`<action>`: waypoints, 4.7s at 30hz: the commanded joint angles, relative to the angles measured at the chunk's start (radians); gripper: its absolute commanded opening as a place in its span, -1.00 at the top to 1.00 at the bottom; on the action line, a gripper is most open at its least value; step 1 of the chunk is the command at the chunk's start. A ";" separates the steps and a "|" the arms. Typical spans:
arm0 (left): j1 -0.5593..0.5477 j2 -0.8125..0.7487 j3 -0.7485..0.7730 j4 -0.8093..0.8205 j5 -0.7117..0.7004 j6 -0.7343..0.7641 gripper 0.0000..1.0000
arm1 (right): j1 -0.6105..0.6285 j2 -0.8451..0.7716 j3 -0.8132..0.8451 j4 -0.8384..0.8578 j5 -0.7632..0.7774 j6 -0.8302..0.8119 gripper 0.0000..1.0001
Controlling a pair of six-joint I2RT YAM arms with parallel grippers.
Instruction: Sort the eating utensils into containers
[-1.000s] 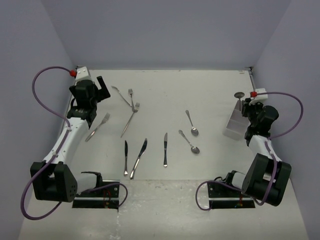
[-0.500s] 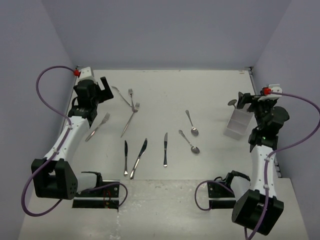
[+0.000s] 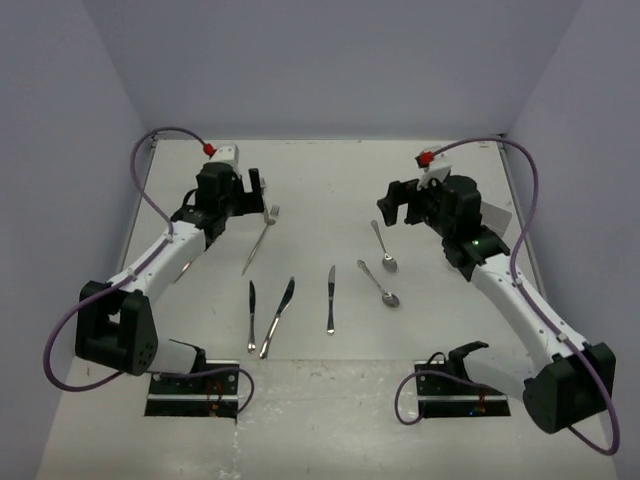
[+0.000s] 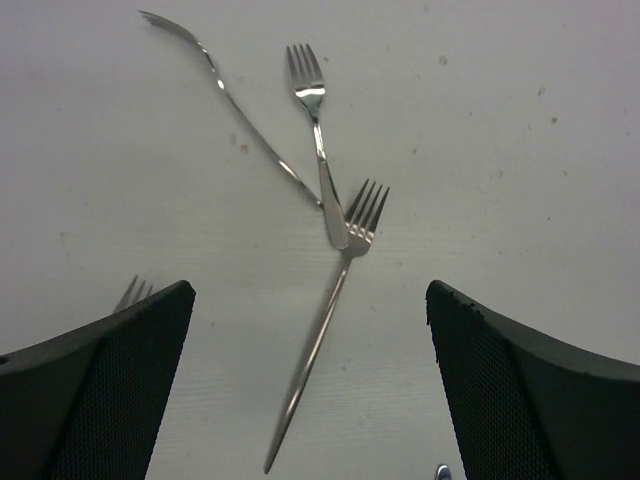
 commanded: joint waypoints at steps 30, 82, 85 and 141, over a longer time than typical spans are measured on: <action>-0.090 0.288 -0.058 0.112 0.254 0.209 1.00 | 0.157 0.113 0.039 -0.123 0.383 0.318 -0.98; -0.520 0.012 0.034 0.464 0.284 0.122 -1.00 | 0.249 0.147 -0.010 0.323 0.237 0.462 1.00; -0.520 -0.031 0.007 0.436 0.210 0.143 -1.00 | 0.183 0.067 -0.051 0.311 0.332 0.354 1.00; -0.293 -0.101 -0.131 0.396 0.170 0.290 -1.00 | -0.520 -0.224 -0.186 0.112 -0.108 -0.209 -0.98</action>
